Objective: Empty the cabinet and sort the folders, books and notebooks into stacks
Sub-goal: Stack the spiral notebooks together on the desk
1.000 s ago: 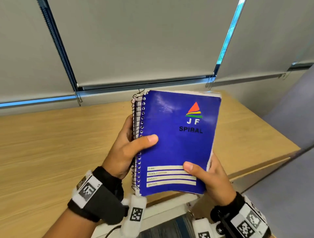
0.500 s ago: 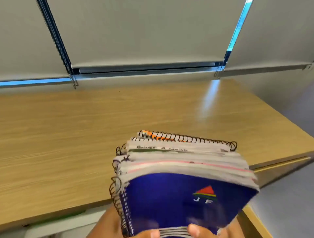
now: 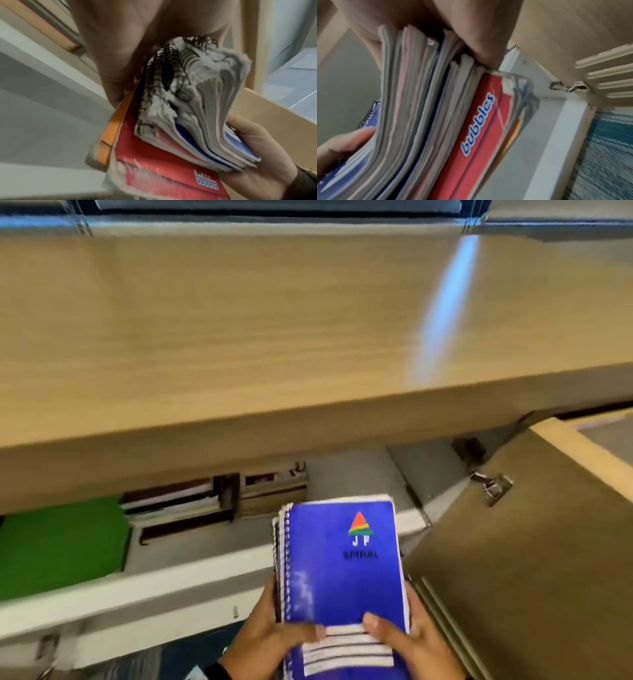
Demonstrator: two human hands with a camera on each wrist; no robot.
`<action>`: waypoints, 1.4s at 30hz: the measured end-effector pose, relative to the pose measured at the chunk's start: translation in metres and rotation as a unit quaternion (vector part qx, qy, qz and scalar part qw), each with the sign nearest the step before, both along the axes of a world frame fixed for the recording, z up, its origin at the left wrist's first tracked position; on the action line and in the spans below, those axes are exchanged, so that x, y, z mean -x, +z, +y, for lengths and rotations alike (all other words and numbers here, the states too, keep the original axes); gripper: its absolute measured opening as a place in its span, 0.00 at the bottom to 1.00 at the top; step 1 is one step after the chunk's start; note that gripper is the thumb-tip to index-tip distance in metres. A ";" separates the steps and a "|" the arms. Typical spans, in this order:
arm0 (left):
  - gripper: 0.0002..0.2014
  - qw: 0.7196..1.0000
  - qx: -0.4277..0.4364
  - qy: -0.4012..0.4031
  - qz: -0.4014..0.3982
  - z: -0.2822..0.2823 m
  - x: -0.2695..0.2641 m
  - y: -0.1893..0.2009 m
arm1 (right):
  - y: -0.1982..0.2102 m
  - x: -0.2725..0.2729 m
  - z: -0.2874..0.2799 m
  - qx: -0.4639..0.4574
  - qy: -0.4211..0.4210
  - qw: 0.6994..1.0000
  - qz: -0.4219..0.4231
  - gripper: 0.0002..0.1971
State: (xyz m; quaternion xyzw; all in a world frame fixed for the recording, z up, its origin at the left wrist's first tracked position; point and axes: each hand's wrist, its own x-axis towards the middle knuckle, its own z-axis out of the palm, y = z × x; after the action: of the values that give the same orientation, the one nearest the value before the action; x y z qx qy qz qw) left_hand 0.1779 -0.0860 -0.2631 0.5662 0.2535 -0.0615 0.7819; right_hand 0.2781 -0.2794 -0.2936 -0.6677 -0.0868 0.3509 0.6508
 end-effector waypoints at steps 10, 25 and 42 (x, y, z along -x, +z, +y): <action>0.09 0.999 0.018 -0.027 0.022 0.010 -0.155 -0.028 | -0.012 -0.142 0.025 -0.057 -0.083 0.995 0.006 0.21; 0.33 0.991 -0.076 0.113 0.019 0.031 -0.257 -0.080 | -0.039 -0.248 0.085 0.166 -0.063 0.979 -0.095 0.13; 0.21 0.941 -0.299 0.125 0.099 0.057 -0.289 -0.055 | -0.038 -0.288 0.131 0.242 -0.072 0.955 -0.159 0.28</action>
State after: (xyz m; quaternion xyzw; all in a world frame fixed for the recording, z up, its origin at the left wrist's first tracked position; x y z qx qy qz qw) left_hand 0.4666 -0.0287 -0.3186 0.7290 0.4049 0.0597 0.5487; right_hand 0.5664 -0.1484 -0.3313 -0.8566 -0.0529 0.2029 0.4714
